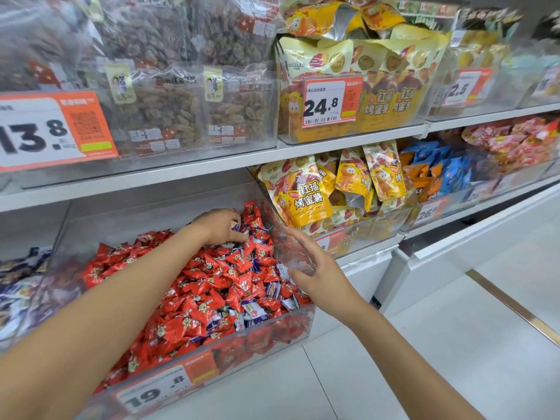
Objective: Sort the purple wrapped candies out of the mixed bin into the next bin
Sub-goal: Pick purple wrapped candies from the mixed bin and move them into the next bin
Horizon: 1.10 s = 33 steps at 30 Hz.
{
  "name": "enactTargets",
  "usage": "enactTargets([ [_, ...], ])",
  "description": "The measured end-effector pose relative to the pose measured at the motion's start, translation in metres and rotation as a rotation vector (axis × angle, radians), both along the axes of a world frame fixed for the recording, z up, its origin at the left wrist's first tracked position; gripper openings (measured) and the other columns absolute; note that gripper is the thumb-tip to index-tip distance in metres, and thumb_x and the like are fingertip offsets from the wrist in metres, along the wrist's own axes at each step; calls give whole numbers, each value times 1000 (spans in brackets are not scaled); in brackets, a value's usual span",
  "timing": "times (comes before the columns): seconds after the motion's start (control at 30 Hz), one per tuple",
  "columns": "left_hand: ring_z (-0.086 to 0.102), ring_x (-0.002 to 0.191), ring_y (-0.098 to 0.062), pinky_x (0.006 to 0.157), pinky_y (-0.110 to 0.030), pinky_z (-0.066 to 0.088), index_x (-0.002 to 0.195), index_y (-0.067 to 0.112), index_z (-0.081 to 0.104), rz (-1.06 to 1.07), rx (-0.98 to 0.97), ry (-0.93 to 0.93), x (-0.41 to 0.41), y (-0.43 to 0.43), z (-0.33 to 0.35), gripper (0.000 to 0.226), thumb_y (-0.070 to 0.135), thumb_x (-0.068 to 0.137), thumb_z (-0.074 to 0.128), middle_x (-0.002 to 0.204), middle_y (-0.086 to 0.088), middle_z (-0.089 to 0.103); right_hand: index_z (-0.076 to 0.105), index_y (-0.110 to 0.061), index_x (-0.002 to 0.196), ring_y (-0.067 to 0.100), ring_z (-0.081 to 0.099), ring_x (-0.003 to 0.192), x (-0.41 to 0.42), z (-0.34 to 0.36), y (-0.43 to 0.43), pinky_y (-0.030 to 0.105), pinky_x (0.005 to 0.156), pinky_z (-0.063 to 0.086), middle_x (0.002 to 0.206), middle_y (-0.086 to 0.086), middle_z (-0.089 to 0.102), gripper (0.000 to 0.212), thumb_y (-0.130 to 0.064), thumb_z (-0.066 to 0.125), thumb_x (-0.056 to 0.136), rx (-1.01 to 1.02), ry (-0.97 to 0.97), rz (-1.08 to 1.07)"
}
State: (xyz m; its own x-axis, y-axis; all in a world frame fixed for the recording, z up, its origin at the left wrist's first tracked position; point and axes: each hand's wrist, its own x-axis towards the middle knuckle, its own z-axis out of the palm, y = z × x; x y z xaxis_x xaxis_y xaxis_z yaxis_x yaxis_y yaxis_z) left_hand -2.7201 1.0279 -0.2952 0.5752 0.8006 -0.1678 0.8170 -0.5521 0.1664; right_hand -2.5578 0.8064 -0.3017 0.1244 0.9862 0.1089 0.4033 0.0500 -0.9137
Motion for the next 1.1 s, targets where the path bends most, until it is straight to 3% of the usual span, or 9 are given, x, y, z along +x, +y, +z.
enactTargets([
  [0.17, 49, 72, -19, 58, -29, 32, 84, 23, 56, 95, -6, -456, -31, -15, 11, 23, 45, 88, 64, 73, 10, 52, 39, -45, 142, -29, 26, 125, 2, 0, -1, 6, 106, 28, 133, -47, 32, 69, -2, 56, 92, 2, -11, 17],
  [0.3, 51, 108, -10, 92, -27, 37, 121, 34, 59, 115, -183, -629, -51, -32, 26, 30, 37, 91, 63, 118, 11, 57, 39, -41, 144, -32, 26, 121, 2, 3, -2, -5, 96, 27, 134, -45, 32, 69, 0, 56, 91, -1, -17, 28],
  [0.4, 53, 113, -3, 99, -21, 35, 120, 32, 64, 130, -287, -691, -63, -43, 32, 27, 34, 93, 61, 124, 13, 58, 37, -42, 144, -33, 25, 121, 4, 5, -3, 0, 100, 29, 132, -48, 30, 68, -4, 59, 92, -14, -33, 49],
  [0.53, 64, 71, -2, 68, -22, 50, 108, 23, 67, 305, -556, -923, -84, -60, 43, 16, 22, 96, 58, 84, 7, 71, 38, -40, 145, -32, 26, 121, 5, 10, -4, 14, 109, 31, 132, -44, 33, 68, -9, 65, 91, -24, -40, 69],
  [0.63, 68, 86, -17, 81, -39, 57, 110, 19, 66, 375, -739, -1007, -109, -65, 50, 18, 20, 93, 60, 97, -7, 72, 40, -41, 143, -20, 31, 127, 4, 15, -4, 25, 112, 34, 136, -35, 39, 68, -13, 69, 89, -26, -84, 55],
  [0.73, 65, 95, -19, 89, -31, 50, 109, 23, 66, 332, -559, -893, -129, -70, 53, 19, 23, 91, 64, 109, -10, 69, 44, -41, 140, -4, 38, 130, 3, 22, -3, 29, 110, 37, 141, -20, 44, 66, -23, 75, 85, -7, -193, 7],
  [0.83, 66, 90, -15, 75, -13, 50, 109, 21, 66, 273, -415, -875, -137, -79, 57, 18, 21, 91, 64, 106, -5, 68, 48, -40, 137, 7, 36, 132, -2, 29, -3, 32, 111, 31, 141, -12, 42, 63, -35, 77, 81, 20, -315, -46],
  [0.97, 70, 89, -26, 75, -30, 59, 110, 14, 65, 259, -511, -945, -152, -78, 58, 19, 12, 92, 63, 108, -15, 62, 59, -27, 129, 12, 37, 129, -22, 41, 5, 32, 112, 28, 137, -5, 47, 42, -25, 69, 88, 224, -545, -136],
  [1.1, 67, 91, -20, 75, -27, 60, 108, 12, 66, 302, -368, -932, -167, -66, 50, 17, 10, 91, 63, 116, -11, 62, 60, -21, 129, 7, 46, 121, -65, 55, 41, 21, 106, 30, 133, -4, 56, 38, -8, 53, 95, 136, -596, 103],
])
